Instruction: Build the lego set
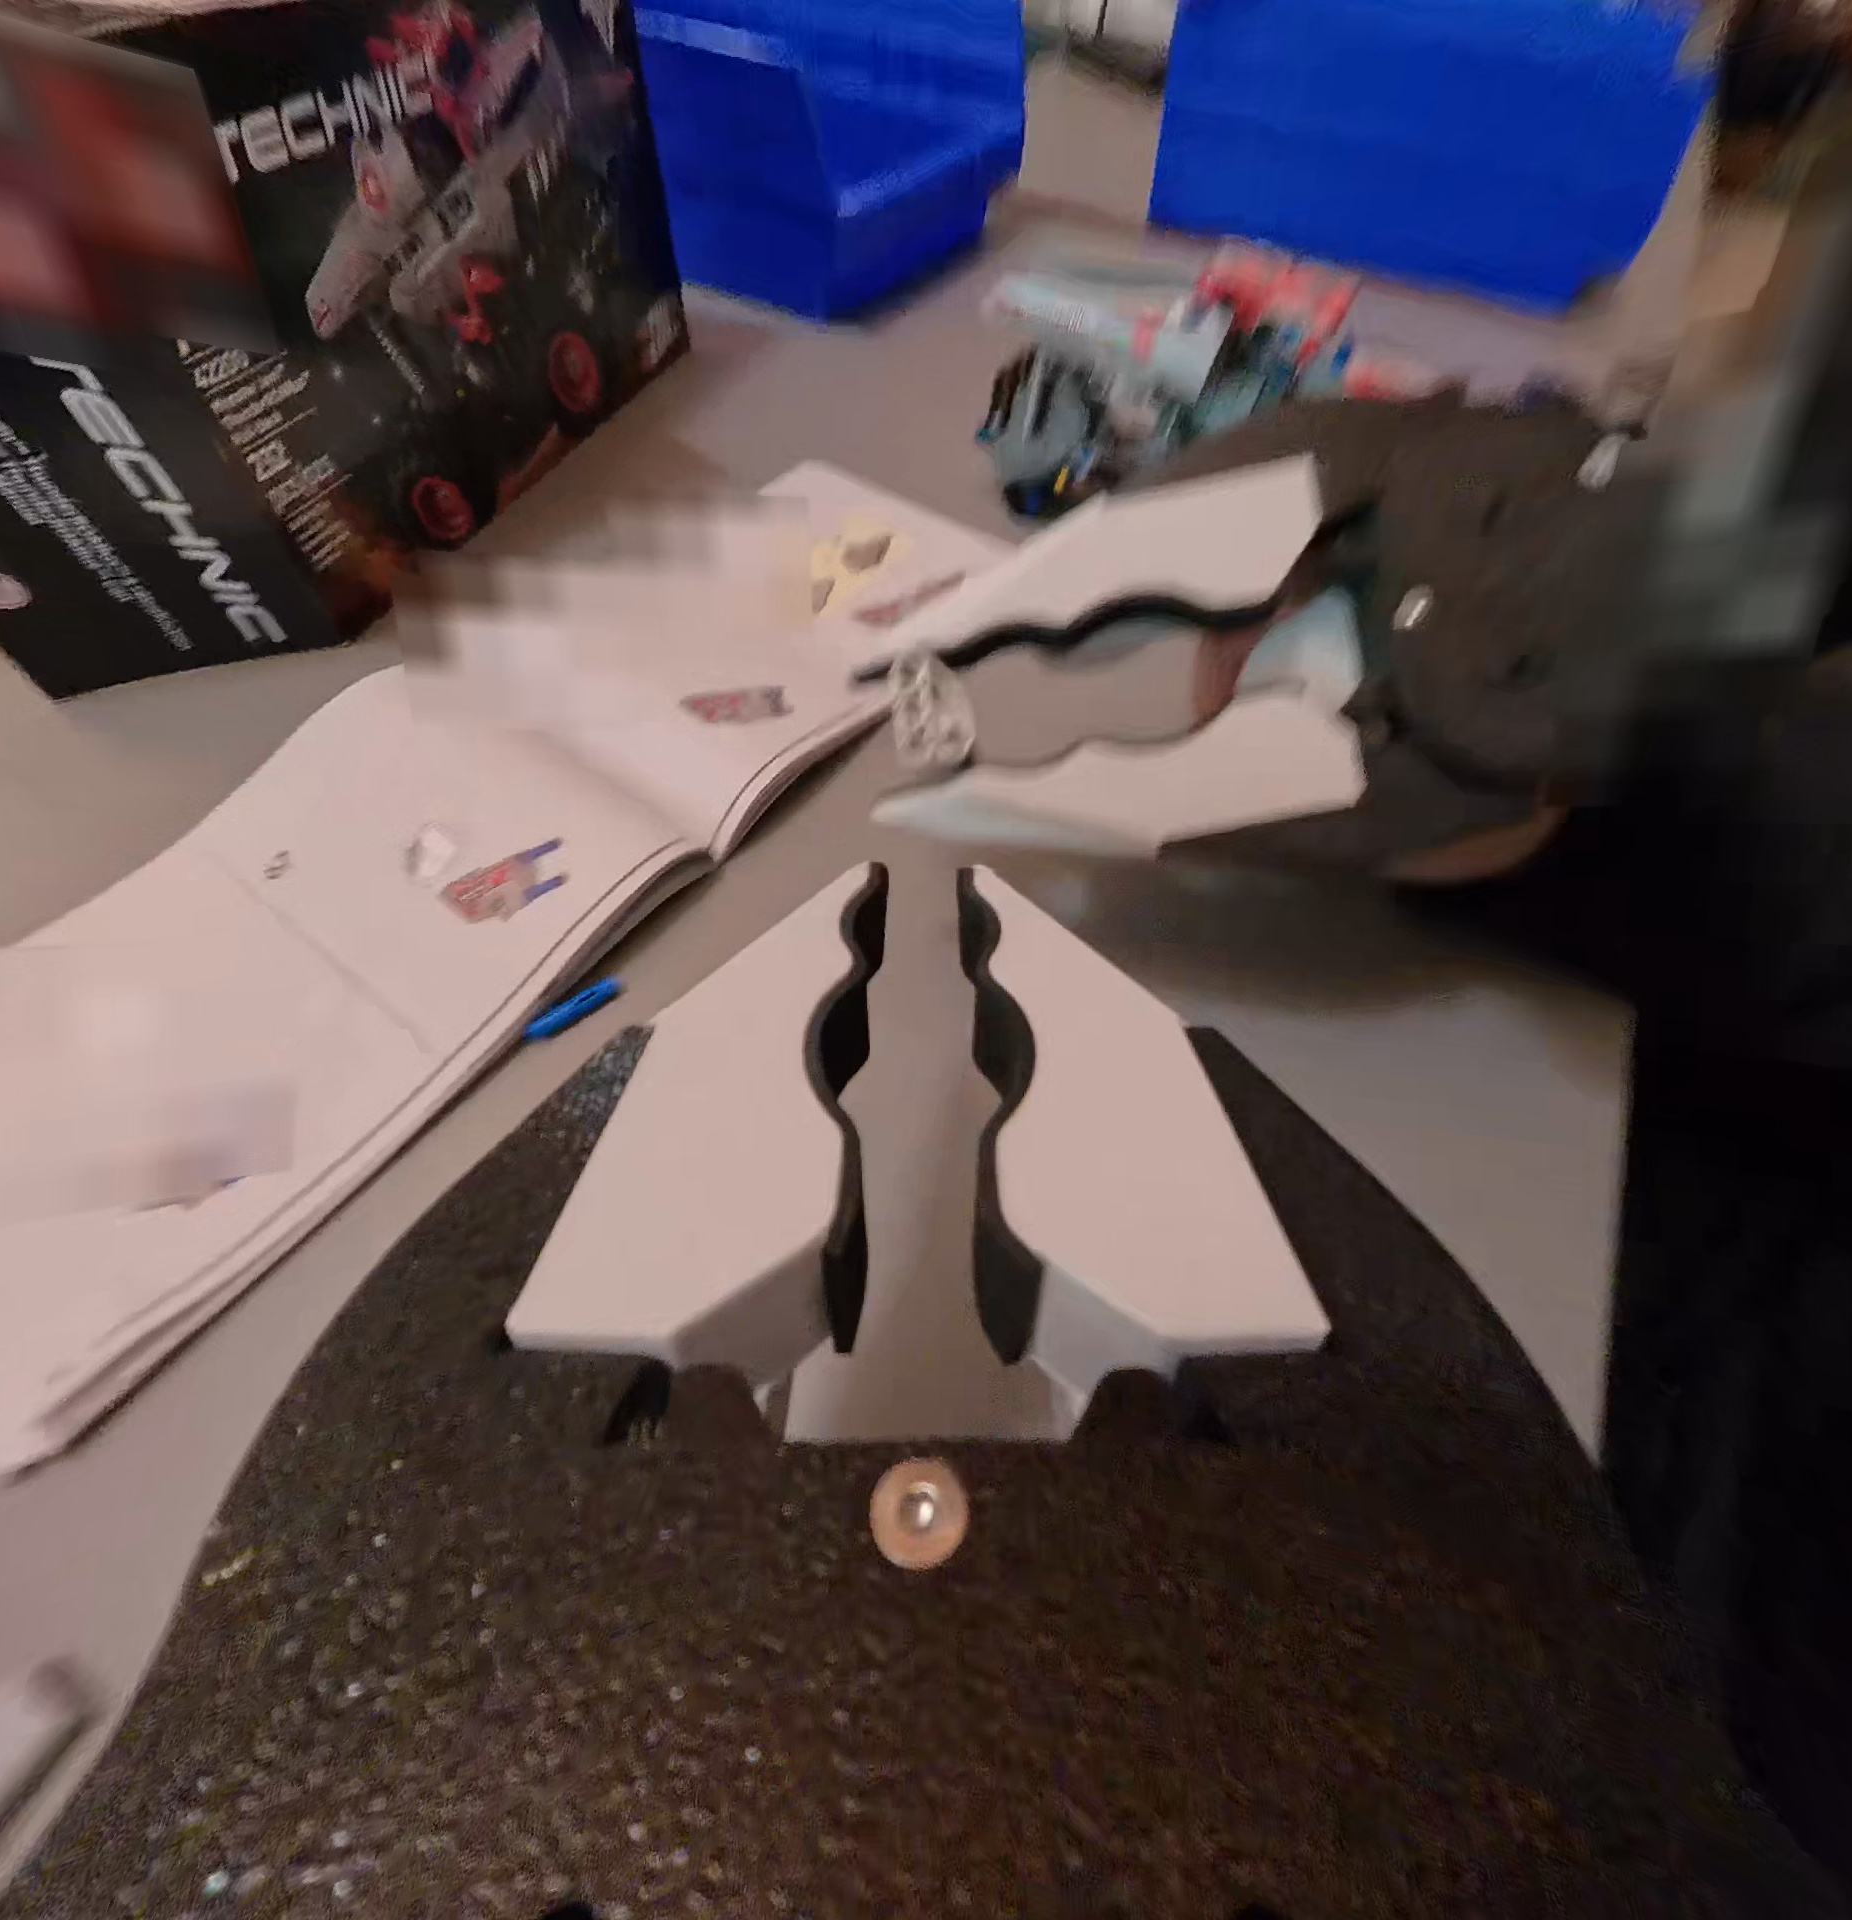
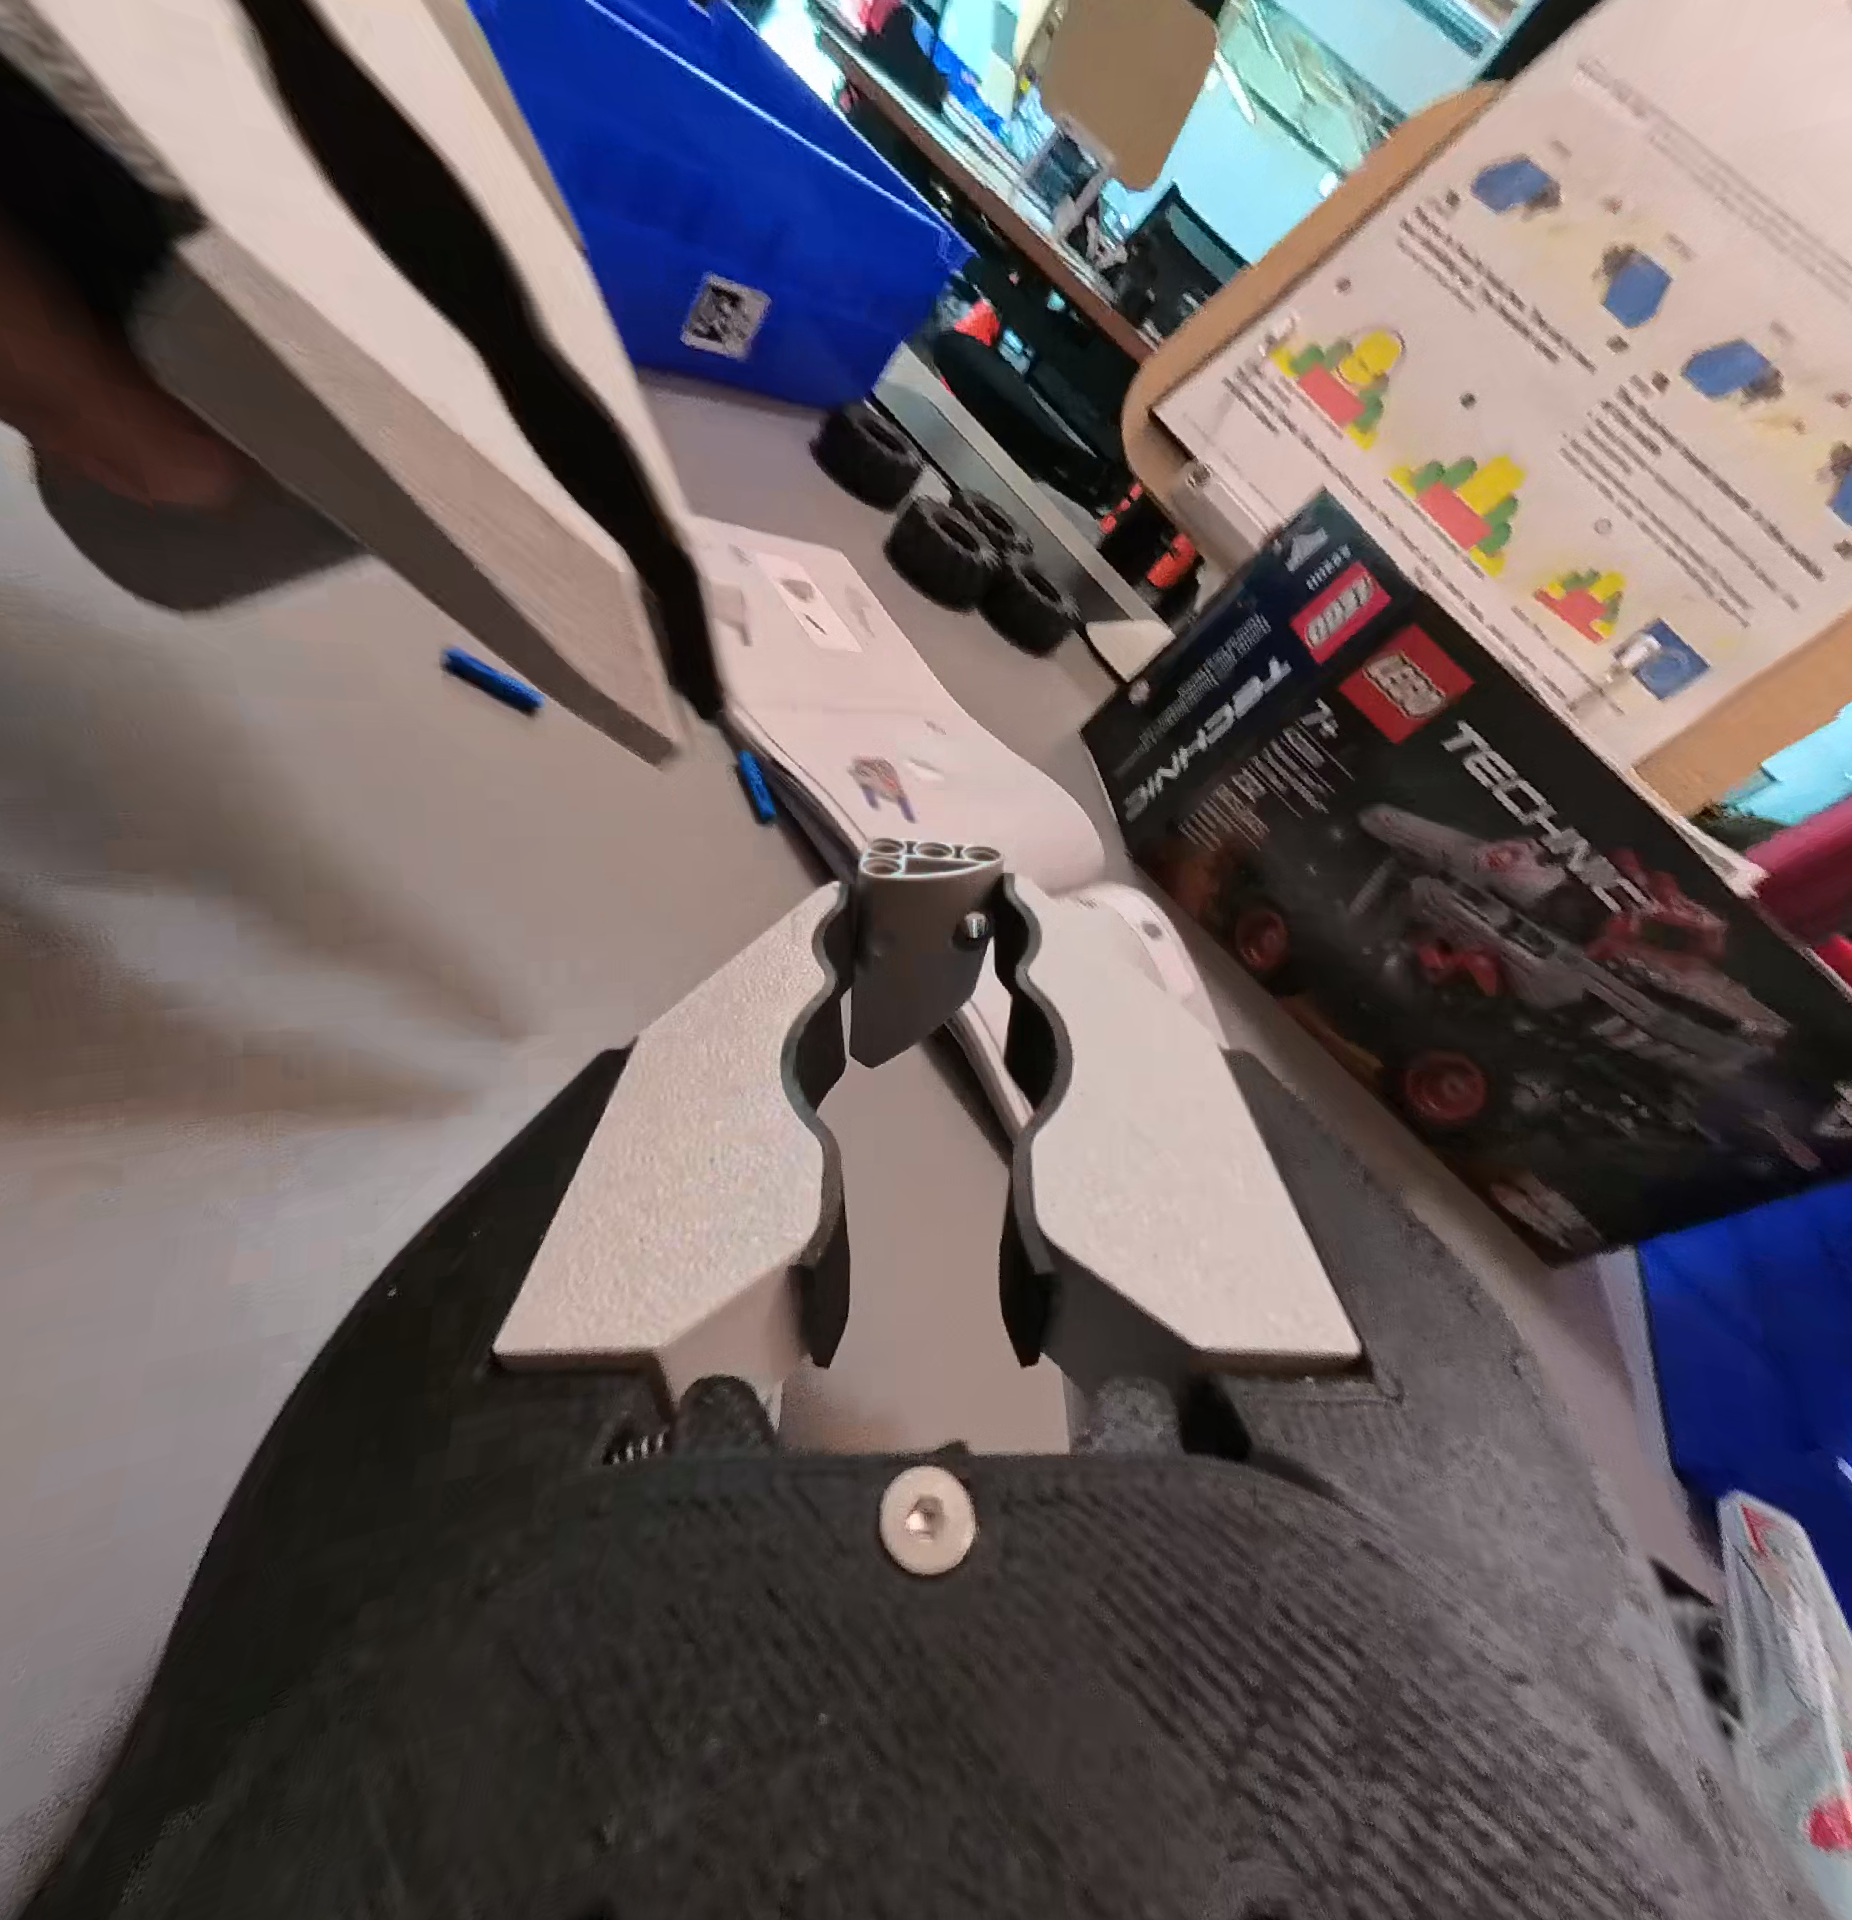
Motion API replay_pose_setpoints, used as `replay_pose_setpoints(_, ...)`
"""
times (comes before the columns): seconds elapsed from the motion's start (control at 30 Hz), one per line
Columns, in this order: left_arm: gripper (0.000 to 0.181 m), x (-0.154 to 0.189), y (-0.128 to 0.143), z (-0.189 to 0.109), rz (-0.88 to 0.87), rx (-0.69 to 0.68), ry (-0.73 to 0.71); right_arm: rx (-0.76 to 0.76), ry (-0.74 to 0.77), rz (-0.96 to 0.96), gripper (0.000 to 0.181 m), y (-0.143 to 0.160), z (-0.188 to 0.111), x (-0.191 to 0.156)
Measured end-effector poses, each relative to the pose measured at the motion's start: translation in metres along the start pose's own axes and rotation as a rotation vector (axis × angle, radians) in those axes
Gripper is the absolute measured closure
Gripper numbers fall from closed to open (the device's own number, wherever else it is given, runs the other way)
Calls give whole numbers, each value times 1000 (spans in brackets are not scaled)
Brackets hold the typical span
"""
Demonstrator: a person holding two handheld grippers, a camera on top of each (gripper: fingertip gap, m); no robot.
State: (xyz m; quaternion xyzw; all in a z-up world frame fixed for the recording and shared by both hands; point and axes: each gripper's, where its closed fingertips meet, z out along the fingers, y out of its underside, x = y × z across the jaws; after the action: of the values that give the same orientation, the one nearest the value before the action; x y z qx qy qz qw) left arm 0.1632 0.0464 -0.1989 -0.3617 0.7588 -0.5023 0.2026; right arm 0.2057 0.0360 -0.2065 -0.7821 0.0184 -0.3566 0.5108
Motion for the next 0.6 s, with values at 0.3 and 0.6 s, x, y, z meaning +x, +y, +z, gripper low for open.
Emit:
replay_pose_setpoints(0.3, 172, -60, 43, -8, 232, -426, -20, -64, 112, -23, 157, 10, 3, 15)
replay_pose_setpoints(0.6, 171, -66, 44, 27, 222, -457, 70, -57, 126, -56, 156, 10, 3, 14)
